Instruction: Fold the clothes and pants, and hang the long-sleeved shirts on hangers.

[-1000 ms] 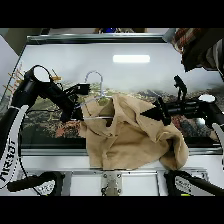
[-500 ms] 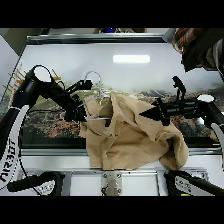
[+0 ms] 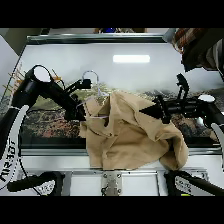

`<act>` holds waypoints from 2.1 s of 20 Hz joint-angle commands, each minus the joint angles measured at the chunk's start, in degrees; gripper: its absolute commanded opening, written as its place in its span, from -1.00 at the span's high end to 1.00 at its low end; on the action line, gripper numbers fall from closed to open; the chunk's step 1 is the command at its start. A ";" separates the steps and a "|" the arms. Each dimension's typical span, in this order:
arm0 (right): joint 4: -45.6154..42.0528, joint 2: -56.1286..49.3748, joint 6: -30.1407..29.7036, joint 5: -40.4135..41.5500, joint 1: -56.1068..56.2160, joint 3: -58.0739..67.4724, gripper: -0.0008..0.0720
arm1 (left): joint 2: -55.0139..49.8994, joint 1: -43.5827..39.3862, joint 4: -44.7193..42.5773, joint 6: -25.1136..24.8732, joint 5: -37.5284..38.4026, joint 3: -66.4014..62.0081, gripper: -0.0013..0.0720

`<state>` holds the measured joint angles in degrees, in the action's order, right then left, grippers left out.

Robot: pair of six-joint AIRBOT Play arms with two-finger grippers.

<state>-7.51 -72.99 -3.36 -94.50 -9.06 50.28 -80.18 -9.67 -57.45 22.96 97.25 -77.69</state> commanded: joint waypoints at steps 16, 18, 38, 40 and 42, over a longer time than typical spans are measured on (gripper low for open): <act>-0.26 0.39 1.25 0.24 -0.02 0.02 0.93 | 9.49 5.62 0.39 8.46 -14.34 -0.04 0.18; -0.26 0.46 1.20 0.26 -0.02 0.02 0.93 | 11.13 5.62 -0.42 9.07 -15.65 -0.04 0.18; -0.17 12.50 7.82 8.15 -8.33 0.42 0.93 | 23.61 6.29 -1.55 64.06 -23.76 10.43 -0.77; -0.20 12.50 8.35 8.17 -8.33 0.42 0.93 | 22.84 0.09 -1.60 67.87 -30.69 14.82 -0.77; -0.20 12.50 8.37 8.15 -8.33 0.42 0.93 | 21.07 -5.97 -1.51 69.57 -36.63 16.90 -0.77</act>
<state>-7.77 -60.80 4.45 -86.67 -17.30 50.63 -57.74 -8.16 -58.94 85.34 69.23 -64.88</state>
